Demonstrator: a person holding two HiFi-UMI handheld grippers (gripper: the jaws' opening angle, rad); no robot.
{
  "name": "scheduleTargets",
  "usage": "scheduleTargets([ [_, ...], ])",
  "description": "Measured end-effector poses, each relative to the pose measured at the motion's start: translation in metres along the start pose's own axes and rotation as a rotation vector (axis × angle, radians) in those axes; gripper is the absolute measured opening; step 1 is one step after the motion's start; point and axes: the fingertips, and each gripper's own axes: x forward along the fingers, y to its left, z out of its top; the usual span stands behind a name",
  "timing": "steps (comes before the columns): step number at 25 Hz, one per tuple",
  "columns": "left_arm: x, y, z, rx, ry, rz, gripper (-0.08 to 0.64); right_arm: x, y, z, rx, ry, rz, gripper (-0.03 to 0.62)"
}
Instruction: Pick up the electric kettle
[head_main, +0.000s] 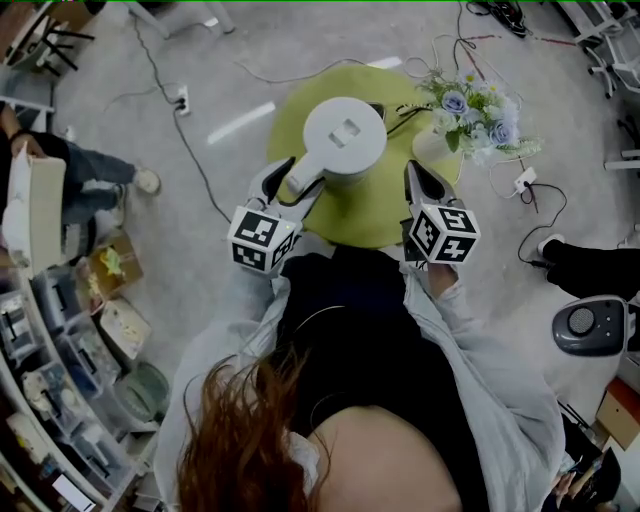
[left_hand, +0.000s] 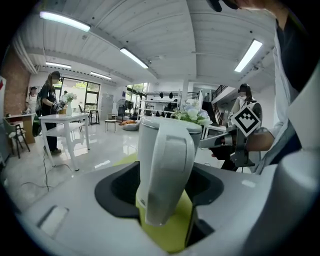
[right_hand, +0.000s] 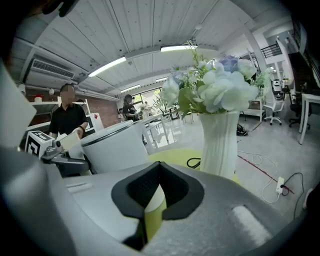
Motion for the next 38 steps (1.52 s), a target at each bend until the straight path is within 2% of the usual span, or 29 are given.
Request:
scheduleTargets([
  [3, 0.005, -0.006, -0.001, 0.024, 0.013, -0.028, 0.174, 0.001, -0.005, 0.001, 0.001, 0.001, 0.0, 0.002],
  [4, 0.005, -0.008, 0.0, 0.035, 0.012, -0.037, 0.17, 0.002, -0.006, 0.001, 0.002, 0.001, 0.0, 0.002],
  [14, 0.006, -0.008, 0.007, 0.072, -0.026, -0.067, 0.16, 0.009, 0.001, -0.002, 0.013, -0.002, -0.021, 0.002],
  [21, 0.008, 0.001, 0.021, 0.091, -0.049, -0.137, 0.147, 0.004, 0.002, 0.001, 0.056, -0.022, -0.119, 0.002],
  [28, 0.018, 0.013, 0.054, 0.057, -0.152, -0.174, 0.135, -0.001, 0.012, 0.005, 0.103, -0.035, -0.211, 0.002],
  [32, 0.024, 0.015, 0.064, 0.06, -0.184, -0.21, 0.135, -0.004, 0.015, 0.007, 0.097, -0.048, -0.247, 0.002],
  [38, 0.031, 0.019, 0.075, 0.064, -0.216, -0.212, 0.135, -0.013, 0.011, 0.004, 0.103, -0.042, -0.289, 0.002],
])
